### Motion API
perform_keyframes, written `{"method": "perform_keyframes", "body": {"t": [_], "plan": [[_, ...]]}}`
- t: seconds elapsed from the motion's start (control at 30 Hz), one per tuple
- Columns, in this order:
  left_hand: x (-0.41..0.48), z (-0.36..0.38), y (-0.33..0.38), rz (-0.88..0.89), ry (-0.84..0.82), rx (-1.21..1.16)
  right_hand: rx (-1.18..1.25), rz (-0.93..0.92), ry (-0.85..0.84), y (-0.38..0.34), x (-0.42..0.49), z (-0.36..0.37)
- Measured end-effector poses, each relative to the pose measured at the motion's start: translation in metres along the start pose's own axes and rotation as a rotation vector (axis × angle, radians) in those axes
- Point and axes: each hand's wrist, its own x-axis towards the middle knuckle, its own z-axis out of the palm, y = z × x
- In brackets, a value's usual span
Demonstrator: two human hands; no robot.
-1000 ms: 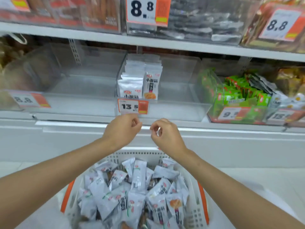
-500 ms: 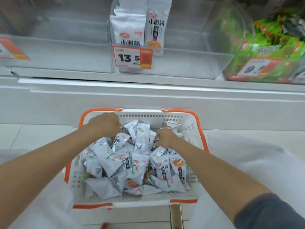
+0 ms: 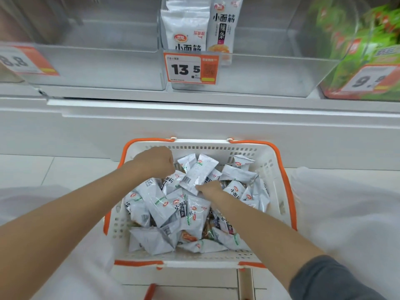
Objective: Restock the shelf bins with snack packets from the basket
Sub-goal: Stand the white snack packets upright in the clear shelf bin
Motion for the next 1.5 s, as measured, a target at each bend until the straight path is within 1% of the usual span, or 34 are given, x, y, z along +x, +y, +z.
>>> {"method": "perform_keyframes", "body": {"t": [0.1, 0.17, 0.23, 0.3, 0.37, 0.43, 0.5, 0.57, 0.6, 0.63, 0.67, 0.7, 0.73, 0.77, 0.8, 0.87, 0.97, 1.03, 1.1, 1.13, 1.2, 1.27, 1.4, 1.5], "plan": [[0.002, -0.003, 0.0, -0.016, 0.002, -0.065, -0.087, -0.087, 0.033, -0.016, -0.015, -0.017], [0.002, -0.005, 0.006, -0.035, -0.016, -0.18, -0.189, -0.192, 0.052, -0.035, -0.037, -0.033], [0.0, -0.006, 0.016, -0.093, -0.06, -0.423, -0.391, -0.329, 0.093, -0.056, -0.069, -0.049], [-0.006, -0.009, 0.026, -0.167, -0.15, -0.689, -0.575, -0.496, 0.159, -0.072, -0.103, -0.062], [-0.013, -0.012, 0.034, -0.222, -0.298, -0.894, -0.669, -0.666, 0.217, -0.079, -0.133, -0.069], [-0.016, -0.014, 0.04, -0.252, -0.406, -1.112, -0.68, -0.827, 0.257, -0.078, -0.155, -0.071], [-0.017, -0.015, 0.044, -0.221, -0.446, -1.277, -0.666, -0.939, 0.225, -0.074, -0.171, -0.068], [-0.019, -0.017, 0.047, -0.213, -0.384, -1.363, -0.619, -0.963, 0.074, -0.072, -0.176, -0.068], [-0.019, -0.018, 0.046, -0.222, -0.341, -1.36, -0.592, -0.931, -0.001, -0.074, -0.177, -0.07], [-0.02, -0.02, 0.045, -0.225, -0.307, -1.342, -0.558, -0.905, -0.016, -0.079, -0.175, -0.074], [-0.02, -0.021, 0.042, -0.217, -0.291, -1.323, -0.504, -0.898, 0.031, -0.085, -0.172, -0.08], [-0.02, -0.023, 0.04, -0.194, -0.299, -1.308, -0.432, -0.892, 0.115, -0.092, -0.167, -0.087], [-0.021, -0.024, 0.038, -0.155, -0.325, -1.291, -0.347, -0.867, 0.183, -0.1, -0.163, -0.096], [-0.022, -0.025, 0.037, -0.107, -0.36, -1.28, -0.272, -0.827, 0.209, -0.108, -0.161, -0.103], [-0.024, -0.025, 0.036, -0.054, -0.396, -1.278, -0.201, -0.768, 0.184, -0.113, -0.158, -0.108], [-0.028, -0.024, 0.037, 0.037, -0.461, -1.303, -0.061, -0.662, 0.05, -0.121, -0.155, -0.111], [-0.031, -0.021, 0.037, 0.119, -0.498, -1.361, 0.18, -0.567, -0.128, -0.124, -0.158, -0.107], [-0.032, -0.021, 0.036, 0.171, -0.494, -1.367, 0.31, -0.546, -0.174, -0.125, -0.162, -0.108], [-0.033, -0.021, 0.034, 0.21, -0.455, -1.324, 0.395, -0.546, -0.162, -0.127, -0.164, -0.112], [-0.034, -0.022, 0.033, 0.225, -0.429, -1.292, 0.385, -0.57, -0.115, -0.129, -0.165, -0.116], [-0.034, -0.024, 0.03, 0.246, -0.388, -1.26, 0.285, -0.657, 0.023, -0.133, -0.166, -0.124], [-0.032, -0.027, 0.028, 0.262, -0.372, -1.252, 0.206, -0.756, 0.104, -0.137, -0.169, -0.132], [-0.03, -0.031, 0.025, 0.318, -0.388, -1.206, 0.103, -0.862, 0.13, -0.142, -0.175, -0.148], [-0.03, -0.034, 0.027, 0.364, -0.316, -1.161, 0.053, -0.88, 0.14, -0.143, -0.176, -0.155]]}}
